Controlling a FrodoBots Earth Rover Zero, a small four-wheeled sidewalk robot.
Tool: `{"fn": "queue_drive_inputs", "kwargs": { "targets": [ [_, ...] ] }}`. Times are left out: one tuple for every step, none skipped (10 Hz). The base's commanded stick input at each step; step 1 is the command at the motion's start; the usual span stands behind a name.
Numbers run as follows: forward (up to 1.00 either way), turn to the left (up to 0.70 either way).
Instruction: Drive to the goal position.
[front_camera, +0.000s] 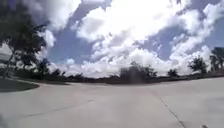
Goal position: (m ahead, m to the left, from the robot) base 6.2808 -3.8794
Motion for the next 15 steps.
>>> {"fn": "queue_drive_inputs", "kwargs": {
  "targets": [
    [1.00,0.00],
    [1.00,0.00],
    [1.00,0.00],
    [1.00,0.00],
    [1.00,0.00],
    [1.00,0.00],
    [1.00,0.00],
    [1.00,0.00],
    [1.00,0.00],
    [1.00,0.00],
    [1.00,0.00],
    [1.00,0.00],
    [1.00,0.00],
    [1.00,0.00],
    [1.00,0.00]
  ]
}}
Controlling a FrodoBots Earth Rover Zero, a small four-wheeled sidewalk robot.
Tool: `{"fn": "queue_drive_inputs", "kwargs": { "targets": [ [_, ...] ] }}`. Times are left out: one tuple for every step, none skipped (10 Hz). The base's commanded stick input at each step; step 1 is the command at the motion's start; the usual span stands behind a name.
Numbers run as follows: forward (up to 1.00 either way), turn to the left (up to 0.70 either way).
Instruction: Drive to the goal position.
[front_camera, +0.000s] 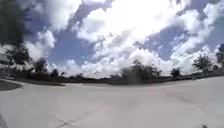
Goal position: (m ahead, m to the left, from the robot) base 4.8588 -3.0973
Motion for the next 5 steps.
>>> {"fn": "queue_drive_inputs", "kwargs": {
  "targets": [
    [1.00,0.00],
    [1.00,0.00],
    [1.00,0.00],
    [1.00,0.00],
    [1.00,0.00]
  ]
}}
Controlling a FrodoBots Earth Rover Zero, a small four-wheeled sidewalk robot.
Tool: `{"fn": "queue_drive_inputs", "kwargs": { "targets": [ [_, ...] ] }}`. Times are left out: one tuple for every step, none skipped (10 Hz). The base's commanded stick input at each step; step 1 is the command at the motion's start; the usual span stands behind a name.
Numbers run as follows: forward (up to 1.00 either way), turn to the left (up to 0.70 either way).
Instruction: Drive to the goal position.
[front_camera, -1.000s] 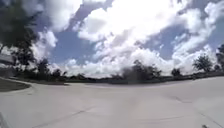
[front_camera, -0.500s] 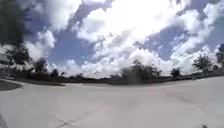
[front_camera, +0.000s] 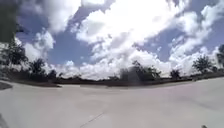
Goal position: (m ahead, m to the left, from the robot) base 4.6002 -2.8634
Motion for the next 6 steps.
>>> {"fn": "queue_drive_inputs", "kwargs": {
  "targets": [
    [1.00,0.00],
    [1.00,0.00],
    [1.00,0.00],
    [1.00,0.00],
    [1.00,0.00],
    [1.00,0.00]
  ]
}}
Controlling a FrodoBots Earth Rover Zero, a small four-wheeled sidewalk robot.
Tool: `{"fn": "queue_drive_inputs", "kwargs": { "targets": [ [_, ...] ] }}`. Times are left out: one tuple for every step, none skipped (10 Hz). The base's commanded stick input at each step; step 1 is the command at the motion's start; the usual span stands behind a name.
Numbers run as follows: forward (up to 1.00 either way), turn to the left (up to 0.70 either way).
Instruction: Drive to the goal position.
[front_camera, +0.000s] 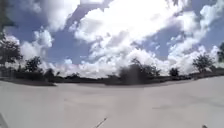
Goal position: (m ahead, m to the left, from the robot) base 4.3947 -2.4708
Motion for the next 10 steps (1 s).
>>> {"fn": "queue_drive_inputs", "kwargs": {
  "targets": [
    [1.00,0.00],
    [1.00,0.00],
    [1.00,0.17],
    [1.00,0.40],
    [1.00,0.40],
    [1.00,0.40],
    [1.00,0.40],
    [1.00,0.40],
    [1.00,0.40],
    [1.00,0.40]
  ]
}}
